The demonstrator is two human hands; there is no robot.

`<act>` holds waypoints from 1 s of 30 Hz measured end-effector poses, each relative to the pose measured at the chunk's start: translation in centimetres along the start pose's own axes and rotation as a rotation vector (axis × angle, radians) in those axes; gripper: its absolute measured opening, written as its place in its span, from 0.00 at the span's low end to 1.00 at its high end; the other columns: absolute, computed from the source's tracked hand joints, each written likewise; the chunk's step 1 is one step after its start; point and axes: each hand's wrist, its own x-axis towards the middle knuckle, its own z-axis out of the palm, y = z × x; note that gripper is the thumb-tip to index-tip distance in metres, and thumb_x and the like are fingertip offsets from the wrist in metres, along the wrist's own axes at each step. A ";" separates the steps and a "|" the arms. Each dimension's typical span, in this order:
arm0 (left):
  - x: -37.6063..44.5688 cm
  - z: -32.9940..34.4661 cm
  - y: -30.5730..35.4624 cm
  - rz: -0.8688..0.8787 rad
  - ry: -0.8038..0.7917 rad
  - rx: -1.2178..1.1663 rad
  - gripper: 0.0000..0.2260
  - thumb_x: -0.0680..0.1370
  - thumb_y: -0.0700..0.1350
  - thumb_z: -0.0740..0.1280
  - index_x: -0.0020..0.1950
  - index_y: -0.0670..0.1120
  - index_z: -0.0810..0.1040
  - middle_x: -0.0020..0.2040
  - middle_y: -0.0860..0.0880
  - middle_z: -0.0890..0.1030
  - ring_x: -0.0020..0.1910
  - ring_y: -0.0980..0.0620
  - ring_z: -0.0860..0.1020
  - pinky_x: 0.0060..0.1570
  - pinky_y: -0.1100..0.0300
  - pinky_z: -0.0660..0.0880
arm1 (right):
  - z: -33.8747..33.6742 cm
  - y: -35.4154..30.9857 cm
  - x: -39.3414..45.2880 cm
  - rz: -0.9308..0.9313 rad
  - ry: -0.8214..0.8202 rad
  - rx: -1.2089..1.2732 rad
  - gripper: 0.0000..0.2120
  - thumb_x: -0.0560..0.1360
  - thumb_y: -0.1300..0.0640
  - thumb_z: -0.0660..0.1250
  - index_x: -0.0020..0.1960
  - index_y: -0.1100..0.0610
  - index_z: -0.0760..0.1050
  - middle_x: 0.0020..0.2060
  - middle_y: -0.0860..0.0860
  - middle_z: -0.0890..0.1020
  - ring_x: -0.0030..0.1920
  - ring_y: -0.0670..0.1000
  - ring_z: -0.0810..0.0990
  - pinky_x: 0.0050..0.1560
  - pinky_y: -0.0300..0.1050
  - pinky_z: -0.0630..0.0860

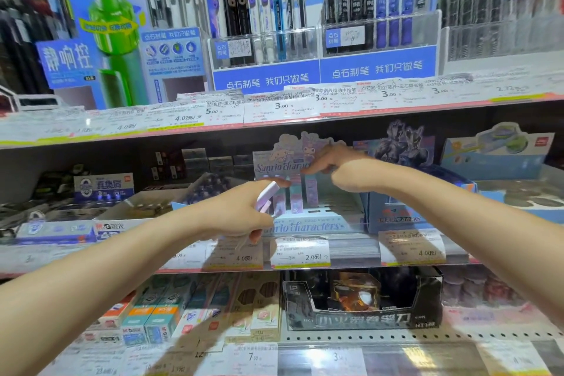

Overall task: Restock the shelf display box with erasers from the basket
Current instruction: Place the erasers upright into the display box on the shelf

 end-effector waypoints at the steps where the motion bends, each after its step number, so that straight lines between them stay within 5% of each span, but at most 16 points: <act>1: 0.0 0.0 0.0 0.000 0.001 0.005 0.33 0.74 0.35 0.61 0.73 0.59 0.57 0.34 0.48 0.82 0.23 0.58 0.75 0.30 0.63 0.75 | 0.0 -0.1 0.1 -0.003 -0.029 0.021 0.22 0.73 0.72 0.55 0.59 0.56 0.77 0.53 0.53 0.80 0.53 0.54 0.75 0.48 0.37 0.64; 2: 0.0 0.1 -0.1 -0.001 0.001 0.005 0.33 0.74 0.35 0.61 0.74 0.58 0.56 0.32 0.49 0.82 0.23 0.57 0.75 0.30 0.62 0.75 | 0.1 -0.2 0.5 -0.003 -0.067 0.027 0.24 0.73 0.73 0.54 0.54 0.52 0.81 0.44 0.46 0.83 0.45 0.52 0.76 0.46 0.39 0.66; 4: 0.0 0.2 -0.2 -0.011 0.002 -0.012 0.33 0.73 0.36 0.61 0.74 0.57 0.56 0.28 0.49 0.80 0.22 0.56 0.74 0.30 0.60 0.73 | 0.4 0.1 1.9 0.023 -0.077 0.018 0.34 0.74 0.72 0.56 0.25 0.38 0.79 0.19 0.38 0.75 0.28 0.44 0.69 0.37 0.40 0.65; 6: -0.1 0.2 -0.1 -0.015 0.004 -0.018 0.33 0.72 0.35 0.60 0.73 0.58 0.57 0.28 0.47 0.80 0.22 0.56 0.72 0.29 0.62 0.70 | 0.6 0.6 3.0 0.049 -0.077 0.031 0.37 0.76 0.68 0.60 0.14 0.39 0.70 0.13 0.36 0.70 0.22 0.43 0.70 0.34 0.39 0.62; 8: 0.0 0.1 -0.1 -0.018 0.002 -0.015 0.33 0.73 0.35 0.60 0.74 0.57 0.57 0.31 0.44 0.81 0.21 0.57 0.72 0.28 0.62 0.70 | 0.5 0.3 2.6 0.079 -0.077 0.000 0.30 0.76 0.67 0.59 0.22 0.42 0.77 0.17 0.38 0.71 0.22 0.39 0.70 0.35 0.40 0.63; 9: -0.1 0.1 0.0 -0.021 0.002 -0.017 0.32 0.73 0.35 0.60 0.73 0.56 0.58 0.32 0.44 0.81 0.20 0.58 0.72 0.29 0.61 0.71 | 0.4 0.1 2.3 0.076 -0.084 0.023 0.22 0.76 0.68 0.59 0.38 0.46 0.83 0.24 0.38 0.71 0.26 0.39 0.70 0.37 0.41 0.64; 10: -0.1 0.1 0.0 -0.026 0.002 -0.022 0.31 0.73 0.35 0.60 0.73 0.54 0.58 0.32 0.44 0.80 0.20 0.59 0.72 0.29 0.60 0.71 | 0.4 -0.1 2.0 0.066 -0.085 0.065 0.16 0.75 0.69 0.59 0.52 0.54 0.81 0.29 0.39 0.70 0.31 0.40 0.69 0.38 0.41 0.64; 12: -0.2 0.1 0.0 -0.032 0.006 -0.028 0.30 0.74 0.35 0.60 0.73 0.54 0.59 0.30 0.48 0.78 0.20 0.59 0.72 0.28 0.62 0.70 | 0.2 -0.2 1.6 0.058 -0.080 0.084 0.17 0.75 0.69 0.58 0.61 0.58 0.74 0.35 0.41 0.71 0.37 0.46 0.71 0.38 0.34 0.65; 17: -0.2 0.0 0.0 -0.030 -0.001 -0.024 0.29 0.75 0.34 0.60 0.73 0.51 0.59 0.31 0.49 0.76 0.17 0.60 0.71 0.21 0.68 0.66 | 0.3 -0.1 1.8 0.055 -0.007 0.128 0.16 0.74 0.71 0.59 0.60 0.63 0.75 0.55 0.59 0.79 0.56 0.58 0.76 0.50 0.36 0.67; 23: -0.3 -0.1 -0.1 -0.028 -0.009 -0.024 0.28 0.74 0.34 0.60 0.72 0.51 0.61 0.34 0.44 0.79 0.18 0.60 0.72 0.22 0.68 0.67 | 0.8 0.6 1.5 0.057 0.033 0.143 0.18 0.73 0.74 0.56 0.57 0.64 0.77 0.59 0.60 0.79 0.61 0.59 0.75 0.65 0.44 0.68; 27: -0.3 -0.1 0.0 -0.020 0.000 -0.037 0.31 0.74 0.34 0.61 0.74 0.54 0.58 0.32 0.44 0.79 0.18 0.60 0.71 0.21 0.70 0.66 | 0.8 0.4 1.4 0.055 0.002 0.116 0.19 0.73 0.74 0.57 0.58 0.62 0.76 0.60 0.60 0.78 0.61 0.58 0.74 0.63 0.40 0.68; 30: -0.4 0.4 0.0 -0.006 0.090 -0.103 0.27 0.75 0.35 0.61 0.71 0.53 0.63 0.29 0.46 0.77 0.20 0.59 0.72 0.21 0.70 0.67 | 0.5 0.4 1.2 0.035 -0.018 0.085 0.24 0.72 0.76 0.52 0.60 0.59 0.76 0.62 0.58 0.77 0.62 0.57 0.74 0.52 0.33 0.67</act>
